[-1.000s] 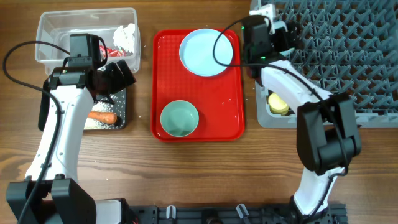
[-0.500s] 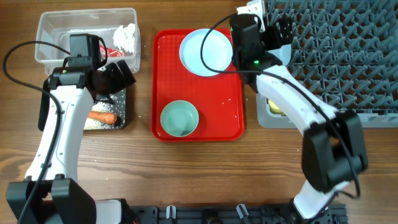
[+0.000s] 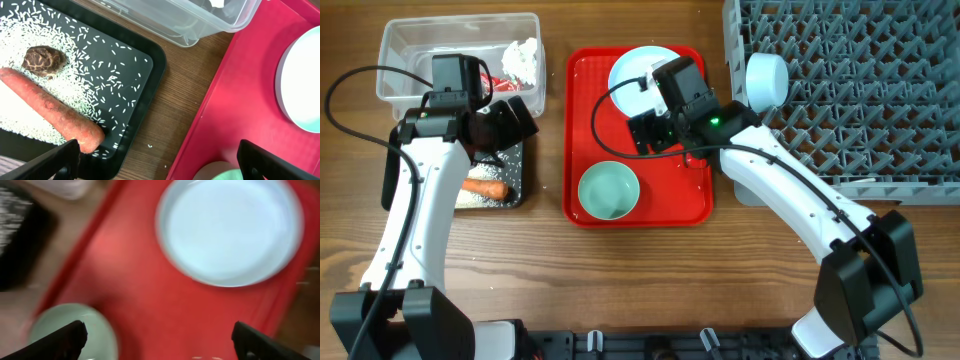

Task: Sort waste into correct bins and load items into the dishwasher rack
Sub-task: 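Reach the right gripper to the light-green bowl and grasp its rim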

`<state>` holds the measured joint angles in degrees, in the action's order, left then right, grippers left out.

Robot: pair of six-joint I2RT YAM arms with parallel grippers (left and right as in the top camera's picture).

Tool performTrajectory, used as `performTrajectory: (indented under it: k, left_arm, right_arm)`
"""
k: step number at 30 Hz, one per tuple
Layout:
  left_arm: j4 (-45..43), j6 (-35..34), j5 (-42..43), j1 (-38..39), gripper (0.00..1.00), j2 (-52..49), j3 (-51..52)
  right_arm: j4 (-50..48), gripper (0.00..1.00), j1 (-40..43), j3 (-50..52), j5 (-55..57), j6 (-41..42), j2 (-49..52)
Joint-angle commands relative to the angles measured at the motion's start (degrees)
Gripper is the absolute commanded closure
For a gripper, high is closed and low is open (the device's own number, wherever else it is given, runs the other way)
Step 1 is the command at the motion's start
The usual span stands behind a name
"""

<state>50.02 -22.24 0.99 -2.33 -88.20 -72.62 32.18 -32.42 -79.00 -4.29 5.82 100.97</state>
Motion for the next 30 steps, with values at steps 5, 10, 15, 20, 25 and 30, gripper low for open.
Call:
performTrajectory:
  k: [5,10,15,20,25,30]
  left_arm:
    - [0.0,-0.7,0.5,-0.2,0.00,0.4,-0.6]
    - [0.0,-0.7,0.5,-0.2,0.00,0.4,-0.6]
    - [0.0,-0.7,0.5,-0.2,0.00,0.4,-0.6]
    - [0.0,-0.7,0.5,-0.2,0.00,0.4,-0.6]
    - [0.0,-0.7,0.5,-0.2,0.00,0.4,-0.6]
    - [0.0,-0.7,0.5,-0.2,0.00,0.4,-0.6]
  right_arm:
    - [0.5,0.13,0.1,3.2,-11.3,-3.1,8.5]
    - [1.6,0.25,0.0,3.2,-11.3,-3.2,12.1]
    - [1.9,0.37,0.0,3.3,-11.3,-3.2,12.1]
    - [3.3,0.64,0.0,3.6,-11.1,-3.3,12.1]
    - [3.5,0.96,0.2,3.5,-11.0,-3.2,12.0]
    - [5.2,0.95,2.8,1.4,-9.7,-1.1,9.2]
